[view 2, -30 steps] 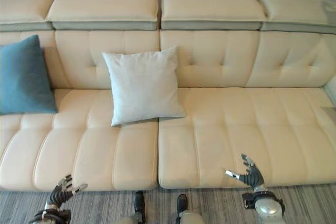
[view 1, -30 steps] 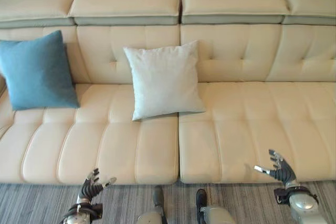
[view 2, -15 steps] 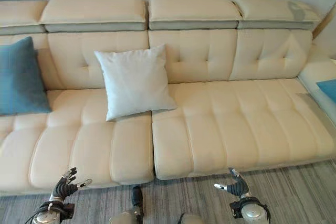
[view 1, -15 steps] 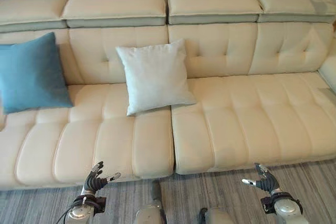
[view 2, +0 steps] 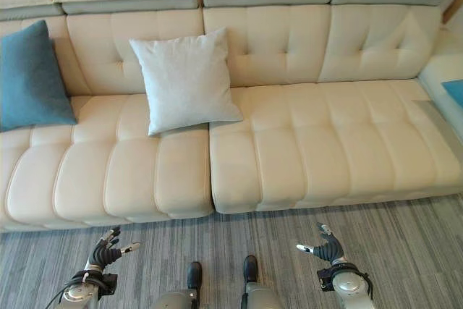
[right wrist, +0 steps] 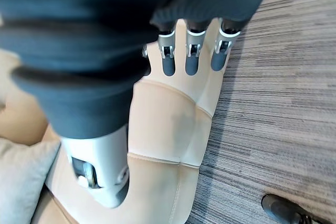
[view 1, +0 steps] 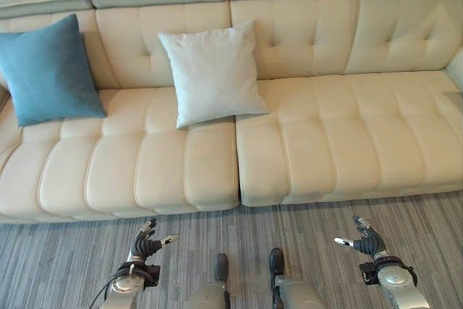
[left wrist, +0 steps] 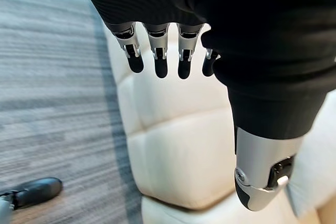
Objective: Pick up all the scattered cushions and arrange them neatly on the sofa.
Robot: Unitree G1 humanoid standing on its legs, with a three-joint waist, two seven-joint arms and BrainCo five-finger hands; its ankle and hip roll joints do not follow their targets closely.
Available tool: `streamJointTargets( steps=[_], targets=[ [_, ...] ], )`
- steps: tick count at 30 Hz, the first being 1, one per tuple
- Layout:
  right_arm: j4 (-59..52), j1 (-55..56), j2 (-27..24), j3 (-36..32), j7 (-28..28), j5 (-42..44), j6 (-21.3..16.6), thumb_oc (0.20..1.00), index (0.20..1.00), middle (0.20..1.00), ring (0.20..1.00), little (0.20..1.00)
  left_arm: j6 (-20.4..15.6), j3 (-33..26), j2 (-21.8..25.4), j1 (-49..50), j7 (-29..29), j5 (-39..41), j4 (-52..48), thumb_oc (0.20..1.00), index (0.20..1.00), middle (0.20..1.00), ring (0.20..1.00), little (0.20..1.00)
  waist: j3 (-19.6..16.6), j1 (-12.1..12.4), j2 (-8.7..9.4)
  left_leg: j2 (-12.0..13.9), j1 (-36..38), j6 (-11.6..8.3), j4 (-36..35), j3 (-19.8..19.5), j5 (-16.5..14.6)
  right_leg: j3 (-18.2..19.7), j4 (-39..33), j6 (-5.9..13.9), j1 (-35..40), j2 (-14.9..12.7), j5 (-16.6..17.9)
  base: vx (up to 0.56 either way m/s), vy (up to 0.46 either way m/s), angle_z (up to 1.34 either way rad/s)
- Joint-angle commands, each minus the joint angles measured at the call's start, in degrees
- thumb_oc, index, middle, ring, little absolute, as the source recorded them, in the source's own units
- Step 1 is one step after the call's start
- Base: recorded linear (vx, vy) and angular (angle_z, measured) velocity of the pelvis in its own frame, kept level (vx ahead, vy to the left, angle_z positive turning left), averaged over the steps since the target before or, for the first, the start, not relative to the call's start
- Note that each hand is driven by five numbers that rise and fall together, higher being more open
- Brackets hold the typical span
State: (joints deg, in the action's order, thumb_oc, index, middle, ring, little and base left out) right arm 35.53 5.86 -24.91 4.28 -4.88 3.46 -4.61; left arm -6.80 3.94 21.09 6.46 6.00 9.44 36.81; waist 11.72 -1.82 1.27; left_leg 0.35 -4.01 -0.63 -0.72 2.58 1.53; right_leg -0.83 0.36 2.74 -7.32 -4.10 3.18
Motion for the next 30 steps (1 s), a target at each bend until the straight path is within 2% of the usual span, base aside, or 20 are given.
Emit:
streamJointTargets(
  steps=[1,3,7,9,11,12,13,14,16,17,18,20,21,22,23,24,26,27,29,30],
  targets=[
    [-0.52,-0.24,-0.60,-1.61,-0.45,2.70,-1.02,1.000,1.000,1.000,1.000,1.000,-0.96,-0.39,2.25,1.22,-0.33,-2.91,-1.12,1.000,1.000,1.000,1.000,1.000,-3.16,-1.16,2.00,-1.05,-3.05,-1.29,4.85,-0.56,-4.49,1.62,0.79,2.74,1.44,2.13,-2.79,0.03,0.108,-0.38],
    [-0.13,-0.20,0.22,-2.77,-0.81,4.49,-0.84,1.000,1.000,1.000,1.000,1.000,-0.69,-0.15,2.35,1.12,-0.38,-2.93,-1.25,1.000,1.000,1.000,1.000,1.000,-3.07,-1.72,2.00,-1.03,-2.00,-0.73,4.42,0.91,-4.99,3.99,1.51,2.98,0.93,2.73,-2.46,0.01,0.110,-0.57],
    [-1.63,-0.92,1.50,-3.84,-0.83,7.88,-1.38,1.000,1.000,1.000,1.000,1.000,-0.22,0.24,2.37,1.20,-0.53,-3.70,-1.88,1.000,1.000,1.000,1.000,1.000,-2.54,-3.08,2.09,-0.32,-0.23,0.50,5.00,6.93,-6.99,8.81,3.50,4.51,-1.33,4.41,-1.20,0.00,0.079,-1.21],
    [-2.80,-1.88,2.02,-3.89,-1.37,8.11,-1.68,1.000,1.000,1.000,1.000,1.000,-0.21,0.31,2.47,1.00,-0.38,-3.21,-2.98,1.000,1.000,1.000,1.000,1.000,-1.95,-2.56,2.13,0.68,0.29,0.87,5.38,10.71,-7.58,7.19,4.68,5.25,-3.61,4.27,-0.37,-0.02,-0.028,-1.93],
    [-3.73,-2.15,2.56,-3.91,-1.99,7.99,-1.86,1.000,1.000,1.000,1.000,1.000,-0.19,0.46,3.12,1.07,-0.32,-3.00,-5.13,1.000,1.000,1.000,1.000,1.000,-1.78,-1.68,1.53,2.56,1.85,0.61,4.06,14.70,-7.30,-2.59,5.58,4.87,-4.47,1.67,-1.03,0.03,-0.103,-1.82],
    [-4.27,-2.46,2.81,-3.59,-2.31,7.86,-2.01,1.000,1.000,1.000,1.000,1.000,-0.26,0.50,3.50,1.16,-0.27,-2.92,-6.18,1.000,1.000,1.000,1.000,1.000,-2.21,-0.93,0.70,3.90,3.37,-0.11,3.44,16.54,-8.33,-9.82,5.91,5.04,-3.83,-0.39,-2.86,0.01,-0.099,-1.51],
    [-4.37,-2.45,2.80,-3.60,-2.33,7.85,-1.99,1.000,1.000,1.000,1.000,1.000,-0.23,0.47,3.49,1.18,-0.25,-2.91,-6.26,1.000,1.000,1.000,1.000,1.000,-1.94,-0.97,1.11,3.78,2.92,0.09,3.55,17.32,-7.16,-10.26,5.83,4.46,-4.19,-0.67,-1.96,0.12,-0.105,-2.36],
    [-5.66,-2.11,3.11,-2.82,-2.21,6.96,-1.88,1.000,1.000,1.000,1.000,1.000,-0.08,0.63,3.42,1.51,-0.58,-3.11,-6.87,1.000,1.000,1.000,1.000,1.000,-2.79,-0.50,0.46,5.29,4.96,-0.59,3.82,20.12,-8.69,-18.03,6.44,4.33,-2.66,-3.24,-4.04,0.11,-0.138,-2.38],
    [-5.86,-1.32,3.27,-2.54,-2.23,6.70,-1.61,1.000,1.000,1.000,1.000,1.000,0.07,1.18,2.66,1.61,-1.14,-3.63,-6.71,1.000,1.000,1.000,1.000,1.000,-3.70,-1.30,0.71,5.75,7.56,-0.61,4.69,23.41,-10.13,-16.97,7.12,4.13,-2.50,-3.23,-4.65,0.34,-0.268,-2.54],
    [-5.98,-0.08,3.43,-2.95,-2.40,7.30,-1.62,1.000,1.000,1.000,1.000,1.000,0.18,2.85,1.51,0.80,-1.83,-4.18,-6.75,1.000,1.000,1.000,1.000,1.000,-3.50,-3.11,0.42,8.73,7.16,-1.60,13.82,24.50,-9.79,-13.07,7.52,2.72,-1.92,-1.67,-6.11,0.55,-0.563,-2.42],
    [-6.78,1.14,2.78,-3.21,-2.78,7.24,-1.61,1.000,1.000,1.000,1.000,1.000,0.26,4.06,1.06,0.48,-2.05,-4.26,-7.72,1.000,1.000,1.000,1.000,1.000,-2.80,-3.68,0.61,12.35,5.08,-2.33,24.07,23.24,-7.27,-11.23,7.16,0.67,0.05,0.12,-7.27,0.55,-0.622,-1.55],
    [-7.68,1.47,1.82,-2.99,-2.93,7.27,-1.77,1.000,1.000,1.000,1.000,1.000,0.09,5.35,0.23,0.05,-1.64,-3.57,-7.93,1.000,1.000,1.000,1.000,1.000,-1.53,-3.42,0.52,13.66,1.64,-2.51,32.79,18.47,-4.38,-8.83,7.15,-1.43,2.20,2.52,-8.41,0.30,-0.347,-0.60],
    [-7.98,1.44,1.62,-2.91,-3.05,7.23,-1.38,1.000,1.000,1.000,1.000,1.000,0.23,5.78,0.04,-0.08,-1.30,-3.31,-7.94,1.000,1.000,1.000,1.000,1.000,-0.94,-2.88,0.99,12.45,-1.52,-2.18,36.35,15.17,-4.05,-7.35,7.32,-1.99,3.09,2.80,-8.54,0.21,-0.162,-0.86],
    [-8.44,1.47,1.48,-2.65,-2.87,7.26,-1.22,1.000,1.000,1.000,1.000,1.000,0.17,6.12,-0.14,0.07,-1.25,-2.96,-8.17,1.000,1.000,1.000,1.000,1.000,-0.72,-2.44,1.08,9.88,-4.24,-1.36,36.98,12.13,-5.62,-5.96,7.29,-2.02,3.52,3.10,-8.60,0.16,-0.088,-0.95],
    [-8.76,1.23,1.37,-2.07,-2.59,7.20,-1.29,1.000,1.000,1.000,1.000,1.000,0.10,6.13,-0.45,0.27,-1.25,-2.93,-8.45,1.000,1.000,1.000,1.000,1.000,-0.40,-1.38,1.68,4.75,-8.13,0.26,35.80,9.12,-6.21,-4.02,6.58,-1.79,3.74,2.94,-7.35,0.16,-0.036,-0.91],
    [-8.98,0.86,1.56,-1.78,-2.39,7.14,-1.37,1.000,1.000,1.000,1.000,1.000,0.02,6.37,-0.63,0.48,-1.53,-3.10,-8.49,1.000,1.000,1.000,1.000,1.000,-0.46,-0.73,1.82,2.56,-9.93,0.36,34.29,7.21,-6.69,-2.33,5.60,-1.35,4.99,3.18,-7.55,0.20,-0.029,-0.98],
    [-9.00,0.72,1.57,-1.62,-2.44,7.17,-1.48,1.000,1.000,1.000,1.000,1.000,0.01,6.39,-0.46,0.62,-1.57,-3.33,-8.54,1.000,1.000,1.000,1.000,1.000,-0.22,-0.08,1.94,1.98,-11.36,0.42,31.91,7.03,-6.95,-1.36,5.34,-1.21,5.83,3.29,-8.04,0.25,-0.015,-1.11],
    [-8.91,0.29,1.59,-1.18,-3.01,7.15,-1.65,1.000,1.000,1.000,1.000,1.000,0.21,6.32,-0.25,0.84,-1.70,-3.65,-8.68,1.000,1.000,1.000,1.000,1.000,0.11,1.29,1.29,0.67,-14.77,0.55,23.78,6.64,-4.78,-0.20,4.81,-0.99,7.80,4.12,-8.97,0.34,0.031,-0.58],
    [-8.43,-0.58,1.42,-0.29,-3.31,6.65,-1.82,1.000,1.000,1.000,1.000,1.000,0.39,5.74,-0.14,1.32,-1.68,-4.11,-9.03,1.000,1.000,1.000,1.000,1.000,0.07,3.32,0.06,-0.81,-15.48,-0.75,11.44,4.63,2.12,1.88,3.98,-0.77,10.24,6.32,-10.13,0.44,0.037,-0.52],
    [-8.37,-0.71,1.37,0.01,-3.24,6.32,-1.94,1.000,1.000,1.000,1.000,1.000,0.30,5.37,-0.13,1.68,-1.52,-4.44,-9.24,1.000,1.000,1.000,1.000,1.000,0.08,4.09,-0.04,-1.65,-16.50,-1.06,7.88,4.22,3.02,2.82,3.58,-0.61,11.92,6.91,-11.11,0.45,0.027,-1.23]
  ],
)
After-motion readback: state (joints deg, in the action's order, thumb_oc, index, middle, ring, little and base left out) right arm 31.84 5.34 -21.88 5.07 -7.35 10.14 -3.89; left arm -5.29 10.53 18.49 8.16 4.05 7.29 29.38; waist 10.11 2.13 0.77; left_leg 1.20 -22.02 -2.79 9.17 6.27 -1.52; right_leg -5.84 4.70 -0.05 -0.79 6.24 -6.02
